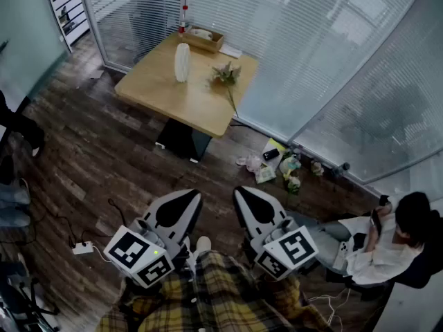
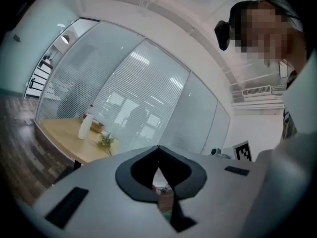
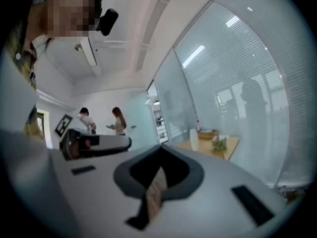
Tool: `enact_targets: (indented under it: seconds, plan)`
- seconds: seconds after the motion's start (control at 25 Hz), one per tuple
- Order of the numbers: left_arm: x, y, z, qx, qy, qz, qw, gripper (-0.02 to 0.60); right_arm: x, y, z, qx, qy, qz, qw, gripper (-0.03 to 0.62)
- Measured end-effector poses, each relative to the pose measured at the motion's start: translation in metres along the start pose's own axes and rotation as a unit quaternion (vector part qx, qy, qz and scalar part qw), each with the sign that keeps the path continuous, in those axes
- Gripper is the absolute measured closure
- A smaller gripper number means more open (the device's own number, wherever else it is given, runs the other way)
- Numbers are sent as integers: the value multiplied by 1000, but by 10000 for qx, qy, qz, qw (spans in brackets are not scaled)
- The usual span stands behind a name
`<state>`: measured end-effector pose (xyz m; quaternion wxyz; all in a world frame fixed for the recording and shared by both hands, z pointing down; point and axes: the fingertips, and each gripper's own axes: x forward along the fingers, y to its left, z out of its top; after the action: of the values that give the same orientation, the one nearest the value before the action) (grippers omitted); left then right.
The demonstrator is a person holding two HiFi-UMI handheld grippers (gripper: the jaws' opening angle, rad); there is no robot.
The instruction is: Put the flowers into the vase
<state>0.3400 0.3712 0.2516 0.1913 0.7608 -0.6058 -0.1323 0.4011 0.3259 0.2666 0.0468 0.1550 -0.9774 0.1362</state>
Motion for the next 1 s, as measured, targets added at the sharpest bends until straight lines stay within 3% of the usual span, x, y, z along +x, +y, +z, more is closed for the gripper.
enact_targets:
  seconds: [0.44,1.0]
  plan:
    - [-3,-4,-3,58,73,10,10000,571,-6,2,-1,46,-39,1,10000,580]
    - [-25,-4,-3,71,-235,556,9981,571,-19,8,-4,49,-42,347,9994,580]
